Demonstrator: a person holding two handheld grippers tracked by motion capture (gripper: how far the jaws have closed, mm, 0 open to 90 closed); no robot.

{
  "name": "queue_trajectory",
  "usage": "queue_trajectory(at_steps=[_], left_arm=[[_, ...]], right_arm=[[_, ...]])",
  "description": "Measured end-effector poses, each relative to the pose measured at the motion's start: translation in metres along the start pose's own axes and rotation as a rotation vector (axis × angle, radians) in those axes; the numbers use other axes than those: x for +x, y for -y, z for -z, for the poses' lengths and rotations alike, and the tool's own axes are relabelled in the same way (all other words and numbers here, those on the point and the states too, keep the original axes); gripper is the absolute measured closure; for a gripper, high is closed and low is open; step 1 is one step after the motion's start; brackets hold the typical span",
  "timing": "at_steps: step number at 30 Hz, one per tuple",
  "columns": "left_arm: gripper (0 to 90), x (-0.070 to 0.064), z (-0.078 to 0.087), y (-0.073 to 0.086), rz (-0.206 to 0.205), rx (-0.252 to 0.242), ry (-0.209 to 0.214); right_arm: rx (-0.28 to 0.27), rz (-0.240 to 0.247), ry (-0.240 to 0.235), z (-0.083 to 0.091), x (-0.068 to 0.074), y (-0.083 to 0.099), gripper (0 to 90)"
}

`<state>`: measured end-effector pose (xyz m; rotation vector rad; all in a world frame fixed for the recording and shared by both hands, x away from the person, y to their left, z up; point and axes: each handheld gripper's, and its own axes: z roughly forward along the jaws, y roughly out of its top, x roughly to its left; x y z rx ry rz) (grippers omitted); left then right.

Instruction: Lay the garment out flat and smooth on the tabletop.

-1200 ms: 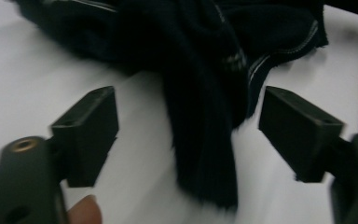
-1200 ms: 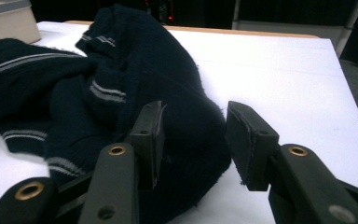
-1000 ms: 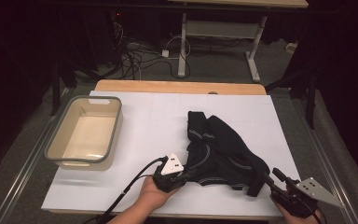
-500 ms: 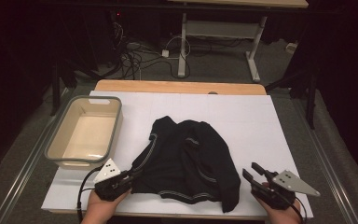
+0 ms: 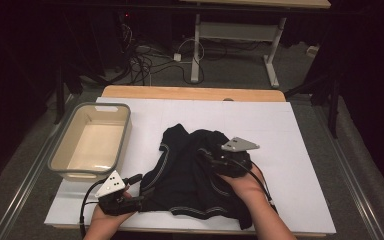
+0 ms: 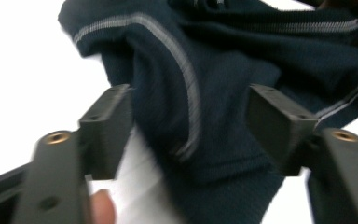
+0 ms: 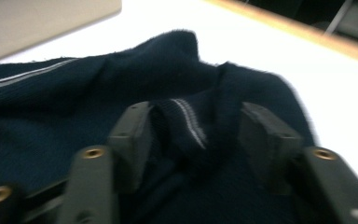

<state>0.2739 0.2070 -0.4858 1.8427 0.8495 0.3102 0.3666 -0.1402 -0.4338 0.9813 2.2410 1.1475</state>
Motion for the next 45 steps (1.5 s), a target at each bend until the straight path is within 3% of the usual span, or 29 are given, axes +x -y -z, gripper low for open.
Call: queue_trajectory(at_steps=[2,6,7,10,11,12,13,14,15,16,18,22,23,25,27,28,29,31,34,36,38,39,41,43,45], left_arm=[[18.1,0.000,-0.002,-0.001,-0.005,0.001,-0.007],[5.9,0.002,-0.008,-0.005,-0.006,0.013,-0.003],[0.0,0.003,-0.010,-0.007,-0.009,0.019,-0.001],[0.0,0.001,-0.017,-0.007,-0.055,0.037,-0.024],[0.0,0.001,-0.019,-0.006,-0.069,0.047,-0.030],[0.0,0.002,-0.021,-0.005,-0.067,0.060,-0.023],[0.0,0.002,-0.022,-0.006,-0.067,0.062,-0.021],[0.0,0.002,-0.021,-0.005,-0.066,0.055,-0.018],[0.0,0.002,-0.020,-0.005,-0.060,0.044,-0.015],[0.0,0.002,-0.020,-0.005,-0.060,0.044,-0.015],[0.0,0.003,-0.020,-0.005,-0.053,0.043,-0.012],[0.0,0.004,-0.019,-0.004,-0.048,0.037,-0.012],[0.0,0.003,-0.019,-0.004,-0.049,0.037,-0.012],[0.0,0.003,-0.020,-0.004,-0.050,0.040,-0.014],[0.0,0.003,-0.020,-0.004,-0.050,0.040,-0.013],[0.0,0.003,-0.020,-0.004,-0.050,0.040,-0.013],[0.0,0.003,-0.019,-0.004,-0.050,0.040,-0.013],[0.0,0.003,-0.020,-0.004,-0.051,0.041,-0.014],[0.0,0.003,-0.020,-0.004,-0.051,0.041,-0.017],[0.0,0.003,-0.020,-0.004,-0.050,0.041,-0.019],[0.0,0.003,-0.020,-0.004,-0.051,0.042,-0.021],[0.0,0.003,-0.020,-0.004,-0.051,0.043,-0.021],[0.0,0.003,-0.020,-0.004,-0.052,0.045,-0.024],[0.0,0.003,-0.020,-0.004,-0.051,0.045,-0.024],[0.0,0.003,-0.020,-0.004,-0.049,0.042,-0.027]], right_arm=[[0.073,-0.043,-0.012,-0.017,0.004,0.004,21.0],[0.158,-0.021,0.005,-0.036,0.011,0.018,16.4],[0.175,-0.031,0.013,-0.038,0.010,0.021,23.8],[0.191,-0.006,0.030,-0.036,0.009,0.023,47.8],[0.191,-0.006,0.030,-0.036,0.009,0.023,47.8],[0.178,0.014,0.048,-0.033,0.009,0.024,67.8],[0.169,0.019,0.043,-0.031,0.009,0.026,74.8],[0.169,0.019,0.043,-0.031,0.009,0.026,74.8],[0.147,0.016,0.043,-0.027,0.009,0.028,82.3],[0.132,0.022,0.051,-0.024,0.009,0.028,83.4],[0.111,0.027,0.058,-0.020,0.008,0.028,83.6],[0.000,-0.017,0.087,0.009,-0.003,0.028,84.0],[-0.047,-0.040,0.119,0.027,-0.015,0.031,84.2],[-0.064,-0.063,0.136,0.037,-0.023,0.034,84.2],[-0.099,-0.114,0.168,0.055,-0.041,0.043,84.3],[-0.115,-0.152,0.211,0.073,-0.058,0.054,84.4],[-0.123,-0.168,0.234,0.082,-0.066,0.060,84.5],[-0.129,-0.187,0.254,0.091,-0.074,0.066,84.5],[-0.130,-0.258,0.330,0.121,-0.105,0.092,85.1],[-0.130,-0.279,0.350,0.126,-0.112,0.100,85.2],[-0.116,-0.330,0.385,0.134,-0.125,0.117,85.1],[-0.083,-0.371,0.383,0.135,-0.133,0.133,84.4],[-0.059,-0.371,0.379,0.133,-0.133,0.139,82.3],[-0.058,-0.371,0.363,0.130,-0.129,0.143,68.8],[-0.094,-0.358,0.335,0.134,-0.122,0.140,58.0]])
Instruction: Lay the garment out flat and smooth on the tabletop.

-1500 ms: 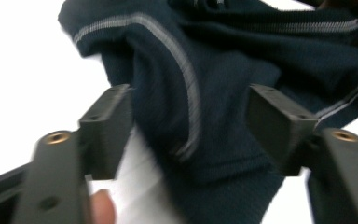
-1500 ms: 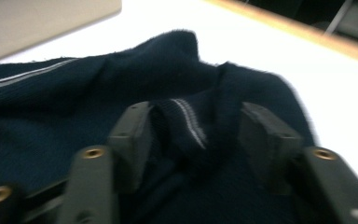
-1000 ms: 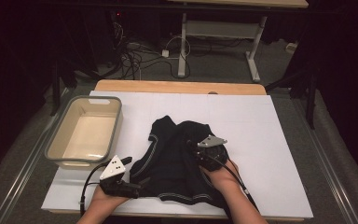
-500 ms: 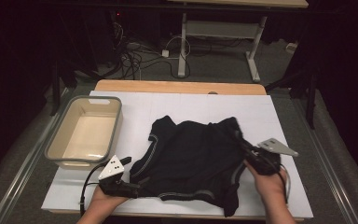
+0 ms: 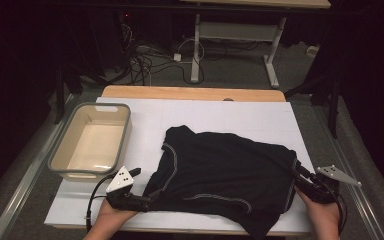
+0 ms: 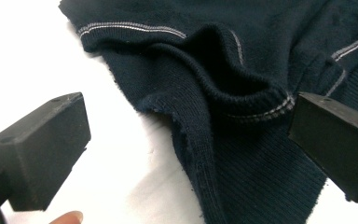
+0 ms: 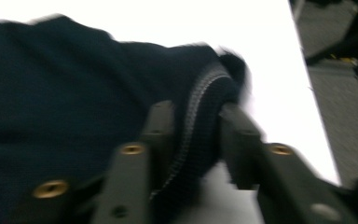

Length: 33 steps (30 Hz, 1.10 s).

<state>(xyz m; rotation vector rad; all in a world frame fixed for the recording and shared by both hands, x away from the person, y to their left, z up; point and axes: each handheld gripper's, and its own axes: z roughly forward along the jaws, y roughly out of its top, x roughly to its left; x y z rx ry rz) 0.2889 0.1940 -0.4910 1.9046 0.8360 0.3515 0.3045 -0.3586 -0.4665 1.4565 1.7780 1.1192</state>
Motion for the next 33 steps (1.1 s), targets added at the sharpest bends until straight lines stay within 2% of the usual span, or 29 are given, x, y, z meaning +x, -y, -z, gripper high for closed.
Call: queue_trajectory(at_steps=[2,4,7,9,10,12,13,14,15,18,20,22,23,25,26,29,32,33], left_arm=[[0.0,-0.001,0.000,0.000,-0.003,-0.005,-0.003],[0.2,-0.001,0.001,0.000,-0.004,-0.010,-0.006],[6.3,-0.007,0.004,-0.002,0.001,-0.038,0.014],[17.2,-0.016,0.007,-0.006,-0.038,-0.068,0.007],[17.2,-0.022,0.008,-0.008,-0.063,-0.076,0.011],[25.5,-0.032,0.007,-0.013,-0.112,-0.089,0.046],[32.9,-0.037,0.005,-0.015,-0.134,-0.084,0.056],[32.9,-0.040,0.001,-0.016,-0.145,-0.070,0.077],[39.1,-0.043,-0.003,-0.018,-0.152,-0.048,0.093],[41.5,-0.050,-0.016,-0.018,-0.202,0.003,0.108],[41.4,-0.051,-0.024,-0.019,-0.222,0.049,0.098],[39.1,-0.050,-0.033,-0.018,-0.234,0.105,0.061],[38.4,-0.049,-0.037,-0.017,-0.247,0.134,0.043],[42.1,-0.045,-0.042,-0.018,-0.229,0.175,0.051],[42.1,-0.043,-0.042,-0.019,-0.218,0.177,0.061],[52.4,-0.041,-0.043,-0.019,-0.195,0.190,0.070],[66.1,-0.042,-0.044,-0.019,-0.199,0.199,0.060],[69.4,-0.042,-0.044,-0.019,-0.203,0.199,0.057]], right_arm=[[-0.044,0.029,-0.029,0.015,0.013,-0.002,52.4],[-0.059,0.046,-0.064,0.026,0.022,-0.001,52.6],[-0.064,0.091,-0.105,0.041,0.040,0.007,53.2],[-0.065,0.110,-0.130,0.048,0.050,0.016,53.7],[-0.065,0.110,-0.130,0.048,0.050,0.016,53.7],[-0.070,0.119,-0.147,0.055,0.055,0.026,54.2],[-0.057,0.115,-0.166,0.060,0.058,0.035,54.8],[-0.057,0.115,-0.166,0.060,0.058,0.035,54.8],[-0.042,0.117,-0.180,0.065,0.061,0.042,55.1],[-0.032,0.121,-0.195,0.068,0.065,0.048,55.1],[-0.014,0.142,-0.207,0.070,0.071,0.054,52.5],[0.005,0.164,-0.213,0.070,0.077,0.058,47.8],[0.018,0.174,-0.211,0.069,0.080,0.059,45.1],[0.057,0.206,-0.189,0.063,0.084,0.064,39.1],[0.057,0.206,-0.189,0.063,0.084,0.064,39.1],[0.072,0.214,-0.165,0.059,0.083,0.065,38.6],[0.070,0.229,-0.088,0.057,0.079,0.062,35.3],[0.070,0.221,-0.083,0.056,0.077,0.061,35.1]])
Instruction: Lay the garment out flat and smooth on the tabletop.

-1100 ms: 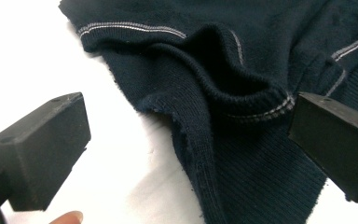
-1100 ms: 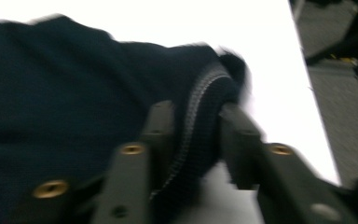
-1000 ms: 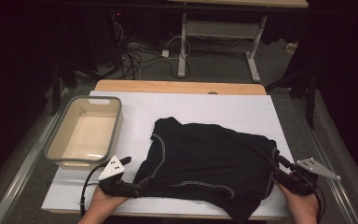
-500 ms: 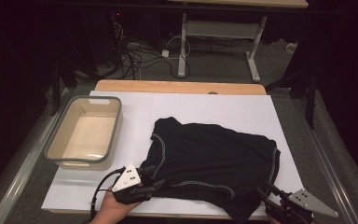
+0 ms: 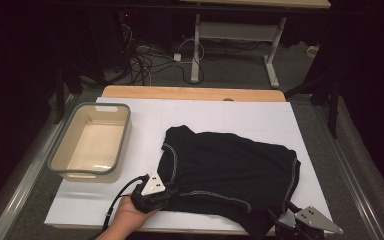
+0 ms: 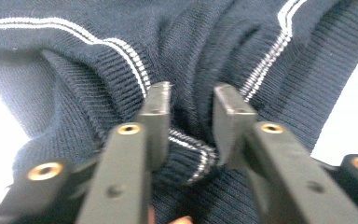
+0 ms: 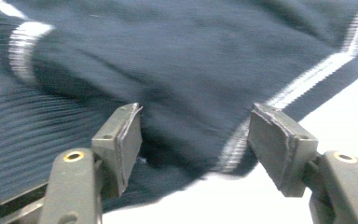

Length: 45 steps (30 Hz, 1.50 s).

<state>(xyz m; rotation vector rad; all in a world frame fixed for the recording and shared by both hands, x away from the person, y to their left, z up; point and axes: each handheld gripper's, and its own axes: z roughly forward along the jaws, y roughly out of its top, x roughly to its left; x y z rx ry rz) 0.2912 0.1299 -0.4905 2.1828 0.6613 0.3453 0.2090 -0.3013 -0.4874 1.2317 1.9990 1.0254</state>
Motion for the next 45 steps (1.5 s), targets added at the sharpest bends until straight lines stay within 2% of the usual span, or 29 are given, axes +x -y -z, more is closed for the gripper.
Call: queue_trajectory(at_steps=[2,4,5,6,8,9,10,11,13,15,17,18,20,22,27,34,37,40,45], left_arm=[[74.6,-0.001,0.001,0.000,-0.010,-0.003,-0.007],[77.5,-0.002,0.002,0.001,-0.013,-0.013,-0.014],[78.6,-0.002,0.002,0.001,-0.016,-0.020,-0.015],[79.5,-0.002,0.003,0.002,-0.018,-0.026,-0.015],[79.7,-0.003,0.004,0.002,-0.019,-0.037,-0.013],[80.3,-0.003,0.005,0.003,-0.014,-0.044,-0.013],[80.5,-0.003,0.006,0.003,-0.006,-0.054,-0.011],[80.5,-0.003,0.008,0.004,0.006,-0.065,-0.007],[81.5,-0.005,0.012,0.005,0.019,-0.089,-0.006],[81.5,-0.007,0.019,0.003,0.021,-0.120,-0.009],[81.5,-0.007,0.028,0.001,0.025,-0.156,-0.029],[81.5,-0.008,0.032,0.000,0.031,-0.178,-0.034],[81.7,-0.010,0.041,-0.003,0.023,-0.211,-0.045],[81.6,-0.013,0.046,-0.007,0.017,-0.233,-0.048],[81.6,-0.015,0.054,-0.012,0.014,-0.248,-0.052],[81.7,-0.006,0.063,-0.033,0.010,-0.287,-0.076],[81.7,-0.001,0.062,-0.042,0.014,-0.294,-0.082],[81.8,0.004,0.059,-0.048,0.040,-0.301,-0.076],[81.7,0.018,0.045,-0.056,0.080,-0.277,-0.094]], right_arm=[[0.021,-0.024,-0.019,-0.004,-0.003,0.002,35.2],[0.039,-0.001,-0.019,-0.009,-0.002,0.003,36.5],[0.036,0.003,-0.017,-0.010,-0.001,0.002,39.6],[0.030,0.010,-0.006,-0.011,0.000,0.000,47.6],[0.027,0.015,-0.010,-0.012,0.000,0.000,50.9],[0.023,0.019,-0.017,-0.012,0.000,0.001,54.6],[0.017,0.022,-0.019,-0.012,0.000,0.001,63.0],[0.017,0.022,-0.019,-0.012,0.000,0.001,63.0],[-0.009,0.045,-0.022,-0.007,0.001,-0.001,73.3],[-0.023,0.049,-0.020,-0.004,0.002,-0.003,74.2],[-0.074,0.064,-0.022,0.009,0.005,-0.007,75.0],[-0.074,0.064,-0.022,0.009,0.005,-0.007,75.0],[-0.122,0.068,-0.005,0.022,0.006,-0.013,75.1],[-0.136,0.060,-0.007,0.026,0.005,-0.015,75.1],[-0.154,0.052,-0.007,0.031,0.001,-0.020,75.2],[-0.216,0.043,0.015,0.041,-0.014,-0.041,77.0],[-0.222,0.036,0.019,0.041,-0.018,-0.044,77.5],[-0.222,0.024,0.018,0.038,-0.022,-0.048,77.7],[-0.216,-0.004,0.010,0.032,-0.028,-0.050,77.5]])
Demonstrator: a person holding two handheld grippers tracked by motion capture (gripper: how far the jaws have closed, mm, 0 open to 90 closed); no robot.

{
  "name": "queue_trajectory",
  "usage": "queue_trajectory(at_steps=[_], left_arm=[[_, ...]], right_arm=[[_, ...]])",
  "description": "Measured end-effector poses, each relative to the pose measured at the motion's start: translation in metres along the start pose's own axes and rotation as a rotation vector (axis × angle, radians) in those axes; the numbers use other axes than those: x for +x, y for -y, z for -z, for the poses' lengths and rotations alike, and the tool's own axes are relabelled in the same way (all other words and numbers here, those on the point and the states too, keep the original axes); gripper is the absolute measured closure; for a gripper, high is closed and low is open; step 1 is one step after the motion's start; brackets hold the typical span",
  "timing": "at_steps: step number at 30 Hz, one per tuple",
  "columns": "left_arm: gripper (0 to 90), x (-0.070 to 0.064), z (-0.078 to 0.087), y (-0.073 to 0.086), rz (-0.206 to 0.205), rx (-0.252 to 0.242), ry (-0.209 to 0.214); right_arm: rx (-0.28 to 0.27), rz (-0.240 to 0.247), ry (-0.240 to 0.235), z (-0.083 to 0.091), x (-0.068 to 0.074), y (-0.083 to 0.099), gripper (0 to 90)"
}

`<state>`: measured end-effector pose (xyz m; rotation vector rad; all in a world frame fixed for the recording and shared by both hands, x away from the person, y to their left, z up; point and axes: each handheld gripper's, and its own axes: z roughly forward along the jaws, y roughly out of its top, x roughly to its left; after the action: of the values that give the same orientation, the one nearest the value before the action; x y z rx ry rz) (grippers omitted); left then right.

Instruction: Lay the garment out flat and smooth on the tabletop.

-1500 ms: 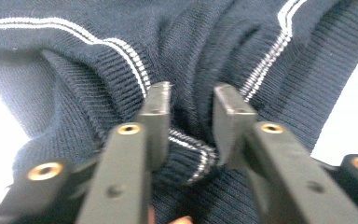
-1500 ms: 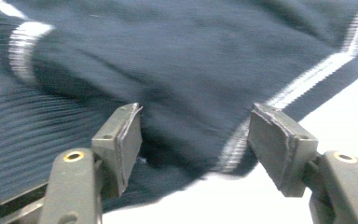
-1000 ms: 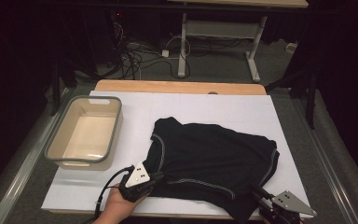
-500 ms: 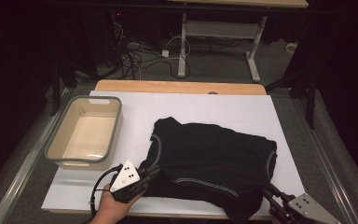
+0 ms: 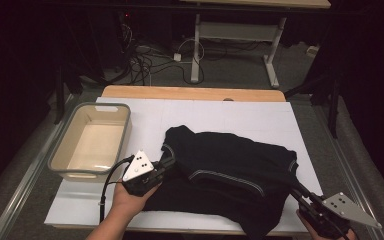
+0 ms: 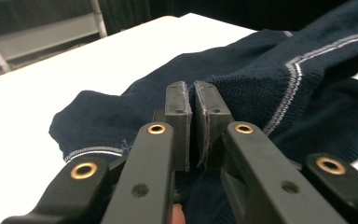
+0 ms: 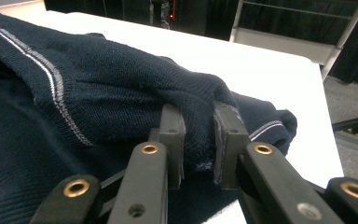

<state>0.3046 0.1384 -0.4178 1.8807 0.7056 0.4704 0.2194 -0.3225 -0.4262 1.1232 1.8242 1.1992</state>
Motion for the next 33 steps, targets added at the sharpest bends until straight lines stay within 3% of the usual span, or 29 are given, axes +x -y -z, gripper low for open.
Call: queue_trajectory(at_steps=[5,8,9,10,11,14,16,17,18,19,20,22,24,27,31,33], left_arm=[[81.7,0.020,-0.038,-0.015,0.018,0.041,-0.027],[81.8,0.036,-0.070,-0.026,0.038,0.089,-0.037],[81.8,0.042,-0.081,-0.031,0.031,0.106,-0.044],[81.8,0.048,-0.091,-0.036,0.030,0.119,-0.049],[81.9,0.055,-0.102,-0.043,0.026,0.133,-0.058],[82.4,0.084,-0.126,-0.080,0.000,0.146,-0.130],[82.1,0.109,-0.138,-0.115,-0.023,0.140,-0.221],[80.0,0.120,-0.143,-0.131,-0.019,0.138,-0.275],[71.8,0.129,-0.147,-0.143,0.016,0.128,-0.311],[61.1,0.136,-0.149,-0.151,0.050,0.133,-0.319],[55.6,0.139,-0.151,-0.153,0.084,0.127,-0.304],[50.0,0.137,-0.156,-0.145,0.090,0.150,-0.268],[49.6,0.129,-0.159,-0.127,0.082,0.155,-0.245],[47.0,0.116,-0.154,-0.098,0.084,0.152,-0.208],[44.9,0.096,-0.132,-0.058,0.061,0.156,-0.176],[44.9,0.088,-0.116,-0.038,0.076,0.154,-0.161]], right_arm=[[0.025,-0.009,0.012,-0.032,-0.011,-0.004,77.7],[0.059,-0.027,0.014,-0.066,-0.026,-0.012,77.8],[0.091,-0.028,0.016,-0.092,-0.036,-0.021,77.8],[0.091,-0.028,0.016,-0.092,-0.036,-0.021,77.8],[0.106,-0.033,0.015,-0.105,-0.042,-0.027,77.9],[0.136,-0.040,0.034,-0.145,-0.063,-0.056,78.6],[0.097,-0.061,0.074,-0.162,-0.080,-0.091,78.4],[0.063,-0.090,0.092,-0.168,-0.090,-0.109,75.3],[0.044,-0.116,0.109,-0.174,-0.100,-0.123,65.8],[0.050,-0.141,0.122,-0.180,-0.107,-0.133,52.4],[0.072,-0.166,0.129,-0.186,-0.112,-0.138,47.9],[0.111,-0.138,0.139,-0.191,-0.112,-0.135,47.7],[0.148,-0.103,0.124,-0.189,-0.106,-0.116,47.4],[0.162,-0.094,0.108,-0.182,-0.102,-0.102,48.0],[0.180,-0.090,0.075,-0.159,-0.090,-0.070,48.5],[0.195,-0.074,0.064,-0.147,-0.080,-0.054,48.5]])
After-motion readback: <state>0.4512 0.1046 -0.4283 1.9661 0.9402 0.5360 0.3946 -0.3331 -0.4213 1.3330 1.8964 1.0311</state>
